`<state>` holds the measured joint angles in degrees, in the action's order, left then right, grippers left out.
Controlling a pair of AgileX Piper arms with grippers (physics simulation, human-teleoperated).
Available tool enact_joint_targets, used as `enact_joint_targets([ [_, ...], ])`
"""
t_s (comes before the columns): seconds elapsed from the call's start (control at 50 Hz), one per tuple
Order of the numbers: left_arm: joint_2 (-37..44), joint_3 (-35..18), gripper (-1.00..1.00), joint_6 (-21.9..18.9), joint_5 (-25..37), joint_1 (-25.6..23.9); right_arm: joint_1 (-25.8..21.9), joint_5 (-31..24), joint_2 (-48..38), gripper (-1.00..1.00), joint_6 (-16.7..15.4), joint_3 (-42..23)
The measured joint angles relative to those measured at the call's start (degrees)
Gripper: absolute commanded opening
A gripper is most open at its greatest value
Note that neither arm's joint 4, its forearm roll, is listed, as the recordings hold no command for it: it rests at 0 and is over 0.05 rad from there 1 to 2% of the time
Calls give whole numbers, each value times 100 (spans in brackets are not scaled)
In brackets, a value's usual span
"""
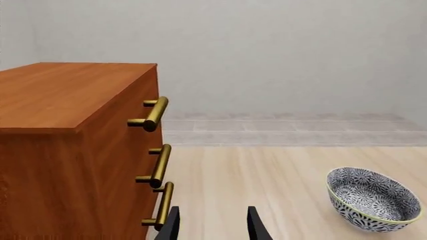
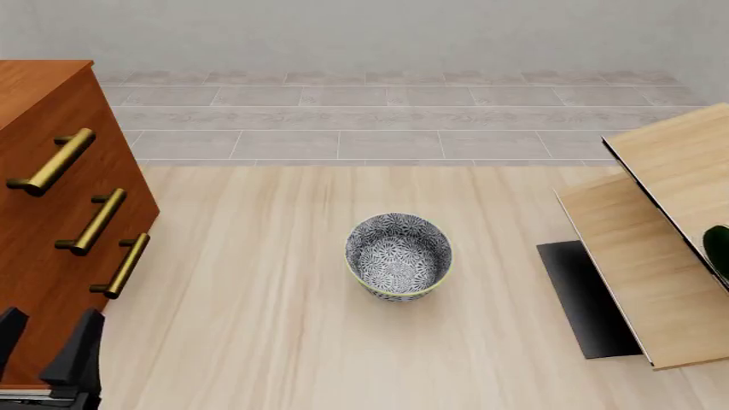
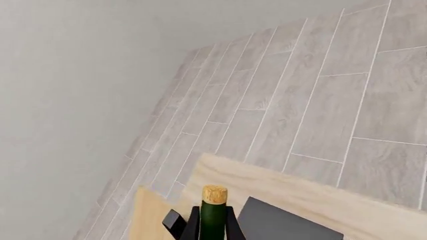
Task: Put the wine bottle on the wine rack.
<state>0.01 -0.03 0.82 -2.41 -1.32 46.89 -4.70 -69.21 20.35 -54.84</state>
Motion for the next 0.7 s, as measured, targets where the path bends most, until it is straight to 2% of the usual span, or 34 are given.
enact_joint_targets([
  [0.32,0,-2,100,3,-9,17,-17,-24,61,-100,9,3],
  [0.34,0,-2,100,3,-9,18,-20,-25,68,100,14,3],
  [0.48,0,-2,100,-4,-12,20,-183,-139,73,100,124,253],
  [0.7,0,-1,100,-6,-17,24,-301,-202,123,100,103,336],
])
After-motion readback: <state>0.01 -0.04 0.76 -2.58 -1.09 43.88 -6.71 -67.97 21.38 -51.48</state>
